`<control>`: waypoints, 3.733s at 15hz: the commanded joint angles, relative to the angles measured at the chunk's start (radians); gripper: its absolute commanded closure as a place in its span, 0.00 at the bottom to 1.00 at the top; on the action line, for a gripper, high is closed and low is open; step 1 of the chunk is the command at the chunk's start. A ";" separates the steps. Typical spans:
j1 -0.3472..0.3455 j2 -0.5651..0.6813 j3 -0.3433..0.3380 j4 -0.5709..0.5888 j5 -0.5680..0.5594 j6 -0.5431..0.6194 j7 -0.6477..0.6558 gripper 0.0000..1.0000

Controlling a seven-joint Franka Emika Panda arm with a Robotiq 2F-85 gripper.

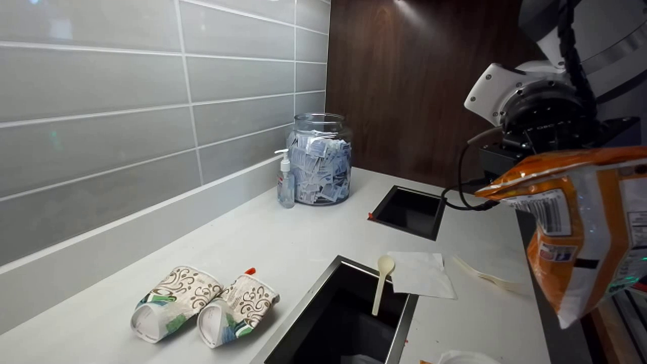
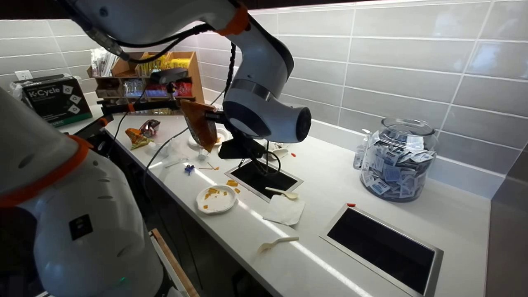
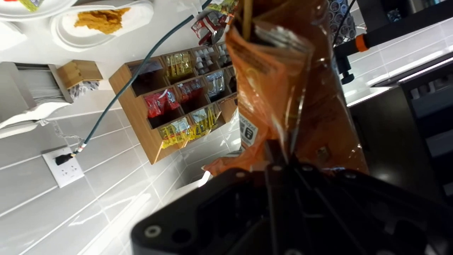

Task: Empty the bag of chips onto the empty white plate

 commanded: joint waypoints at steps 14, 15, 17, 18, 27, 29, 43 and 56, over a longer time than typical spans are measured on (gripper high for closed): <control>-0.012 0.000 0.000 -0.003 -0.020 -0.041 -0.002 1.00; -0.012 0.000 0.000 -0.003 -0.020 -0.040 -0.001 1.00; -0.012 -0.001 0.001 -0.003 -0.021 -0.041 0.001 1.00; -0.012 -0.001 0.001 -0.002 -0.022 -0.040 0.002 1.00; -0.007 -0.129 0.091 -0.020 -0.010 0.189 0.273 1.00; -0.002 -0.167 0.126 -0.012 -0.037 0.261 0.382 1.00; 0.021 -0.273 0.203 0.003 -0.649 0.647 1.087 1.00; 0.073 -0.203 0.063 -0.008 -1.056 0.720 1.456 1.00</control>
